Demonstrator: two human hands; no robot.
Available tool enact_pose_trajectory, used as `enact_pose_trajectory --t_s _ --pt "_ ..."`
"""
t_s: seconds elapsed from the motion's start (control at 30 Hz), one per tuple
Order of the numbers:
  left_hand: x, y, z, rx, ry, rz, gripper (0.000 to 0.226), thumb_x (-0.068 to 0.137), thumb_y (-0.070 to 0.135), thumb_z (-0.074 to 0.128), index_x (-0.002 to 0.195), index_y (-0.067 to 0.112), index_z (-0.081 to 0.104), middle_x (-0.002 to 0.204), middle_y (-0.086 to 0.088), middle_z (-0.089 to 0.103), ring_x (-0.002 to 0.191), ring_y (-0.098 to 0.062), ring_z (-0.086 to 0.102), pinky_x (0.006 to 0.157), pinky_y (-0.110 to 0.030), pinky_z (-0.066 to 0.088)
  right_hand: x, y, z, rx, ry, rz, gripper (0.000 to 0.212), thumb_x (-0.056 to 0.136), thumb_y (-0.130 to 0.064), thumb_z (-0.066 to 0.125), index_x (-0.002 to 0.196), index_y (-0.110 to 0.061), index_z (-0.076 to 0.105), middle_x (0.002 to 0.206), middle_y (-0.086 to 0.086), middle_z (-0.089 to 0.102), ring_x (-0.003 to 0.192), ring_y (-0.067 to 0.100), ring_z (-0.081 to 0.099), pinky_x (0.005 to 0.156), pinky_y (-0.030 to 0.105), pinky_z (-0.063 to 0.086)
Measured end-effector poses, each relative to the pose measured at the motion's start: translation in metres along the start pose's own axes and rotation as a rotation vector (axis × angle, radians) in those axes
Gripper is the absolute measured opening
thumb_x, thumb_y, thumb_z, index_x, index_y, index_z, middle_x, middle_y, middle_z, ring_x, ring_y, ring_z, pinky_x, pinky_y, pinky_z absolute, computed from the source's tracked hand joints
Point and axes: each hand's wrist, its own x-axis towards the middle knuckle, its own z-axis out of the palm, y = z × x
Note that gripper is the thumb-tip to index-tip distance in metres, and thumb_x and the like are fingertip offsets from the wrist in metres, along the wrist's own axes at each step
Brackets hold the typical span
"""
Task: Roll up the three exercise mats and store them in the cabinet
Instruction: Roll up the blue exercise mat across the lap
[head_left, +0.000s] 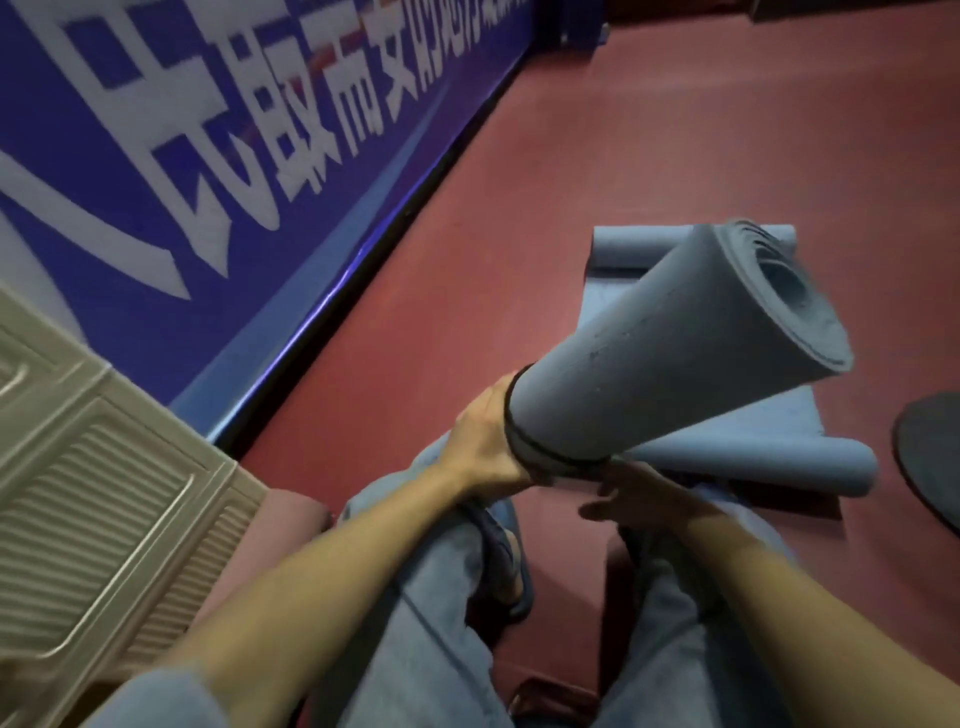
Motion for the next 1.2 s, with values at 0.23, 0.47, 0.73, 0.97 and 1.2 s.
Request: enact_pose_trajectory --t_s 0.23,0.47,0.73,0.97,1.2 --pt "0.002 -0.041 -0.058 -0.129 0.258 -0.166 0.111 0.040 0.058 0.094 0.139 0.049 0.044 0.125 0.022 0.067 0.113 -0.001 0.063 0.091 -0.024 0.054 0.010 -0.006 0.021 -0.404 -0.092 0.164 0.071 0.085 -0.051 0.075 0.144 -0.023 0.048 0.145 0.002 0.054 0.126 0.026 0.057 0.101 0.035 0.048" --pt "-0.036 -0.105 -0.097 0.076 0.275 -0.294 0.109 0.039 0.069 0.078 0.139 0.043 0.044 0.127 0.007 0.069 0.114 -0.024 0.067 0.088 -0.032 0.053 0.030 0.001 0.024 -0.391 -0.119 0.228 0.064 0.090 -0.046 0.071 0.143 -0.017 0.050 0.146 0.006 0.053 0.128 0.026 0.056 0.100 0.033 0.047" --pt "-0.101 -0.152 -0.067 0.275 0.090 -0.185 0.112 0.037 0.062 0.086 0.141 0.043 0.049 0.128 0.019 0.064 0.114 -0.008 0.063 0.091 -0.033 0.054 0.055 0.012 0.047 -0.460 -0.250 0.218 0.031 0.106 -0.014 0.048 0.132 -0.002 0.060 0.105 0.001 0.064 0.079 0.012 0.062 0.054 0.015 0.047" --pt "-0.106 -0.143 -0.032 0.236 -0.106 -0.307 0.123 0.032 0.070 0.085 0.143 0.041 0.039 0.134 0.019 0.059 0.116 -0.014 0.063 0.088 -0.036 0.055 0.042 -0.022 0.025 -0.229 -0.360 0.370 0.048 0.110 -0.010 0.033 0.156 -0.003 0.023 0.164 0.011 0.030 0.149 0.022 0.030 0.105 0.021 0.022" --pt "-0.120 -0.219 0.018 0.412 -0.289 -0.678 0.100 0.045 0.076 0.076 0.127 0.025 0.049 0.122 0.002 0.067 0.109 -0.028 0.067 0.085 -0.039 0.056 0.058 0.014 0.039 -0.188 -0.302 0.372 0.036 0.107 -0.017 0.048 0.138 -0.001 0.057 0.139 0.008 0.060 0.121 0.024 0.059 0.099 0.032 0.046"
